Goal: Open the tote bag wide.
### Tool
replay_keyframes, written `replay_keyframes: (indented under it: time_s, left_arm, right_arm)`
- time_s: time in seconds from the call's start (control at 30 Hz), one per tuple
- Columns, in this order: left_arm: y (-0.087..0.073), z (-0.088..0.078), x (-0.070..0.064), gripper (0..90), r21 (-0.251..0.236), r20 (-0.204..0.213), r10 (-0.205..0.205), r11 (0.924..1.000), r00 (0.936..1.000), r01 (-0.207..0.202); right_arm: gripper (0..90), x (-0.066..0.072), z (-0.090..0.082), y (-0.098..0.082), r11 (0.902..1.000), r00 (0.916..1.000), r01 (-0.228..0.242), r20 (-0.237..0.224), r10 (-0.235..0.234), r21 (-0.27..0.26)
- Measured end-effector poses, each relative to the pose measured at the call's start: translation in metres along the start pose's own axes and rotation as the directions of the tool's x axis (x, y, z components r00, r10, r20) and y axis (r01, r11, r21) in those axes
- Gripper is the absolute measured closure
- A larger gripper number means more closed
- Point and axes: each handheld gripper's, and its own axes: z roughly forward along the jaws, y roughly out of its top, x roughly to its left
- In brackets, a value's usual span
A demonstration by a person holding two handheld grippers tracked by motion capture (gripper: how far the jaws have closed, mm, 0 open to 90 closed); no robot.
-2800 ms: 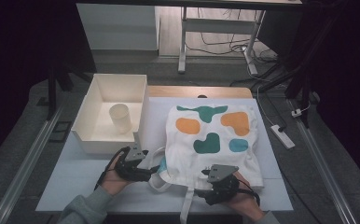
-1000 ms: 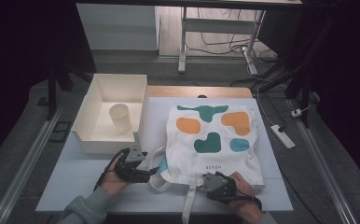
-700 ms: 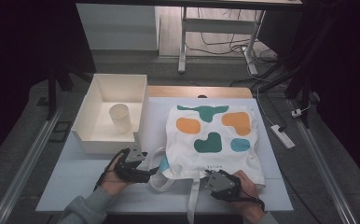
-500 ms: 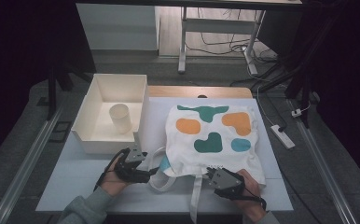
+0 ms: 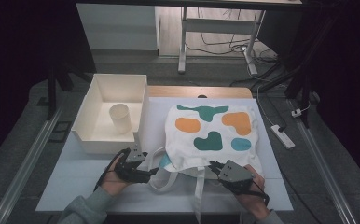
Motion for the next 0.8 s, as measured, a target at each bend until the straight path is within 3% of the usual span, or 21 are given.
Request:
replay_keyframes:
  time_s: [0.1,0.23,0.33,0.37,0.4,0.5,0.53,0.57,0.63,0.67,0.8]
  left_arm:
    - [0.0,0.0,0.0,28.8,-0.003,0.0,-0.002,1.0,1.0,0.002]
    - [0.0,-0.001,0.0,28.8,-0.006,0.001,-0.005,1.0,1.0,0.005]
    - [0.0,-0.002,0.001,28.8,-0.01,0.003,-0.007,0.9999,1.0,0.007]
    - [0.0,-0.002,0.001,28.8,-0.012,0.002,-0.005,0.9999,1.0,0.005]
    - [0.0,-0.003,0.001,28.8,-0.014,0.002,-0.007,0.9999,1.0,0.007]
    - [0.0,-0.003,0.002,28.8,-0.015,0.004,-0.008,0.9999,1.0,0.009]
    - [0.0,-0.003,0.002,28.8,-0.015,0.003,-0.008,0.9998,1.0,0.008]
    - [0.0,-0.003,0.002,28.8,-0.016,0.003,-0.007,0.9998,1.0,0.007]
    - [0.0,-0.003,0.001,28.8,-0.012,0.002,-0.002,0.9999,1.0,0.002]
    - [0.0,-0.003,0.0,28.8,-0.012,0.002,-0.001,0.9999,1.0,0.001]
    - [-0.001,-0.003,0.001,28.8,-0.013,0.002,-0.004,0.9999,1.0,0.004]
  right_arm:
    - [84.4,0.0,-0.005,0.006,0.9995,0.9999,0.008,0.006,-0.008,-0.029]
    - [84.7,-0.003,-0.013,0.014,0.9966,0.9996,-0.026,-0.005,0.026,-0.078]
    - [89.3,-0.012,-0.023,0.025,0.9888,0.9982,-0.061,-0.01,0.06,-0.136]
    - [89.4,-0.015,-0.027,0.028,0.982,0.9972,-0.074,-0.028,0.07,-0.174]
    - [89.4,-0.018,-0.031,0.032,0.9798,0.9967,-0.081,-0.015,0.079,-0.183]
    - [89.4,-0.024,-0.035,0.04,0.9829,0.9984,-0.048,0.022,0.052,-0.178]
    - [89.4,-0.033,-0.034,0.043,0.9813,0.9972,-0.063,0.029,0.069,-0.182]
    - [89.4,-0.039,-0.031,0.043,0.9805,0.9961,-0.086,0.003,0.088,-0.177]
    - [89.4,-0.043,-0.028,0.042,0.9816,0.9955,-0.092,0.005,0.094,-0.167]
    - [89.5,-0.048,-0.02,0.04,0.9868,0.9949,-0.094,0.024,0.098,-0.132]
    - [89.5,-0.056,-0.003,0.033,0.9927,0.993,-0.1,0.057,0.104,-0.067]
